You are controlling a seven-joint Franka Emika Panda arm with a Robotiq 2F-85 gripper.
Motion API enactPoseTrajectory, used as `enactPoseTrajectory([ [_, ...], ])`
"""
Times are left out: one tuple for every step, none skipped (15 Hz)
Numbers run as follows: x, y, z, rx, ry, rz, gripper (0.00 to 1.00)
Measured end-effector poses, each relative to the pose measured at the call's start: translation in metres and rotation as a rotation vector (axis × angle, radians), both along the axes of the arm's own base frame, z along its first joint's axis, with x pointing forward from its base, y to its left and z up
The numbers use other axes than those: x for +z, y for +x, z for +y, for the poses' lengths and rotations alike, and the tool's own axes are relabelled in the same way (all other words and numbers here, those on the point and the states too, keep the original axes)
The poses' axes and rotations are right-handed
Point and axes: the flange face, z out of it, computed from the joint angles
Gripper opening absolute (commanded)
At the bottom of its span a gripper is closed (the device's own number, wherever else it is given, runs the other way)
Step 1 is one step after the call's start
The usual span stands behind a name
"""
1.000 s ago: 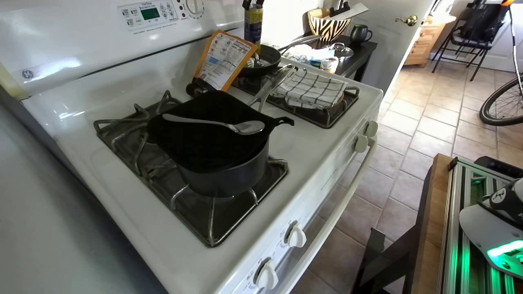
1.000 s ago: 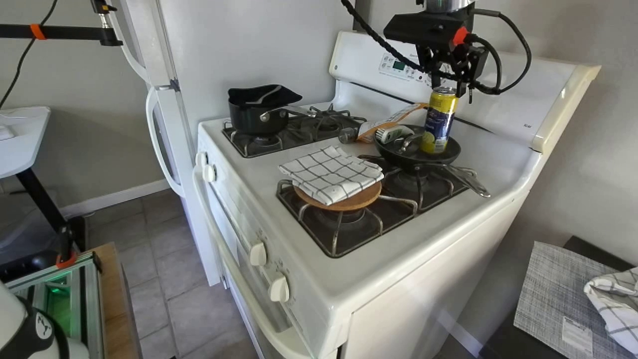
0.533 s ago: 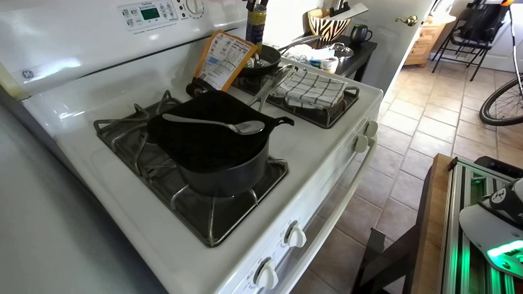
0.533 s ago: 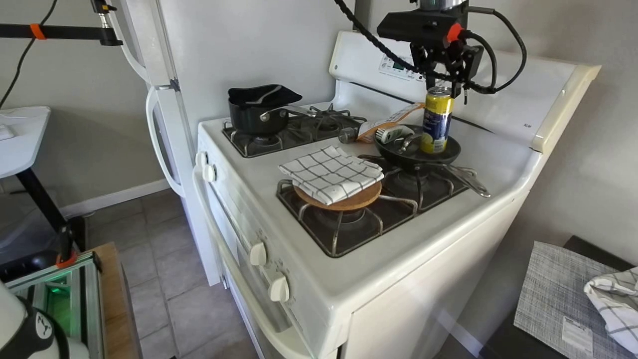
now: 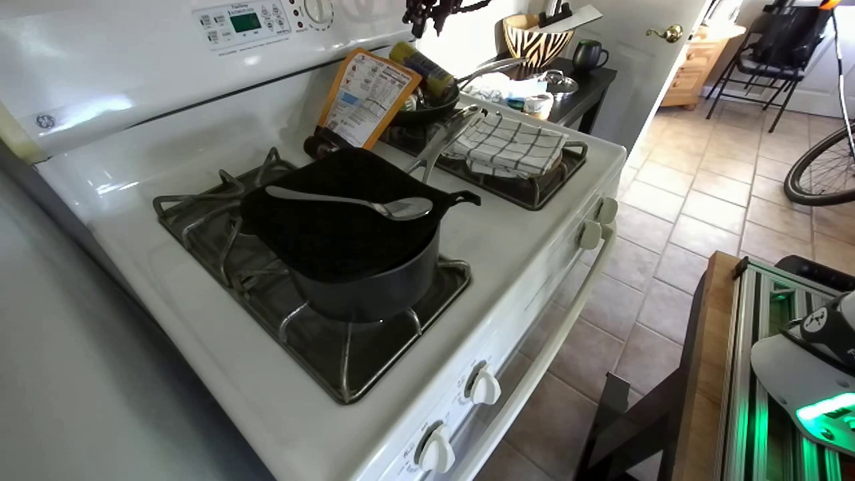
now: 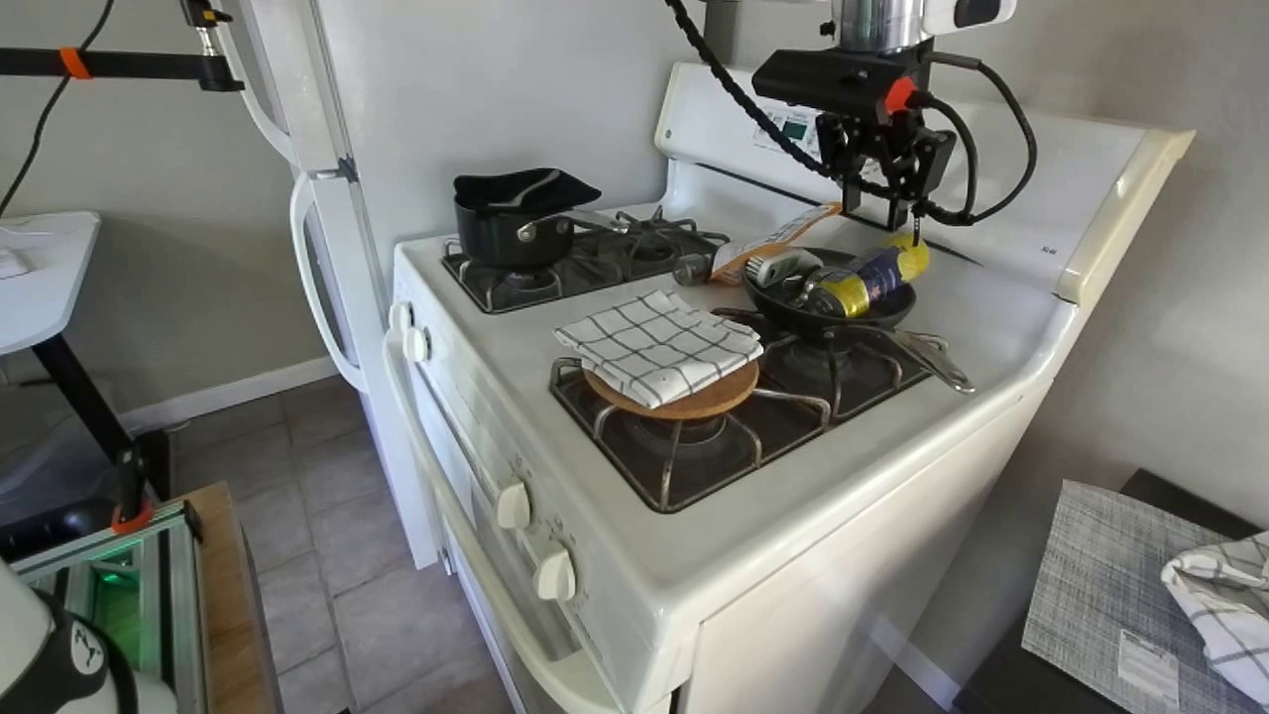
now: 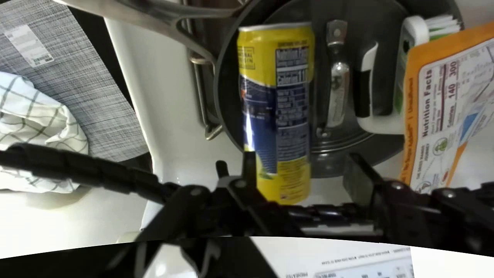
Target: Pick up the yellow can and place it standing the right way up on the middle white surface of the stove
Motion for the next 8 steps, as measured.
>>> enactPoseTrajectory([
  [-0.0040, 0.0031, 0.0000, -0.004, 0.004, 0.014, 0.37],
  [-0.0063, 0.0061, 0.0002, -0.009, 0.007, 0.025, 0.37],
  [-0.0081, 0.0092, 0.0003, -0.013, 0.009, 0.034, 0.38],
  [-0.0096, 0.0118, 0.0006, -0.017, 0.011, 0.045, 0.84],
  [-0.0107, 0.0125, 0.0008, -0.027, 0.014, 0.064, 0.80],
  [-0.0108, 0.0113, 0.0011, -0.038, 0.020, 0.089, 0.81],
  [-0.0090, 0.0090, 0.0015, -0.049, 0.027, 0.114, 0.86],
  [-0.0068, 0.0060, 0.0019, -0.052, 0.030, 0.134, 0.94],
])
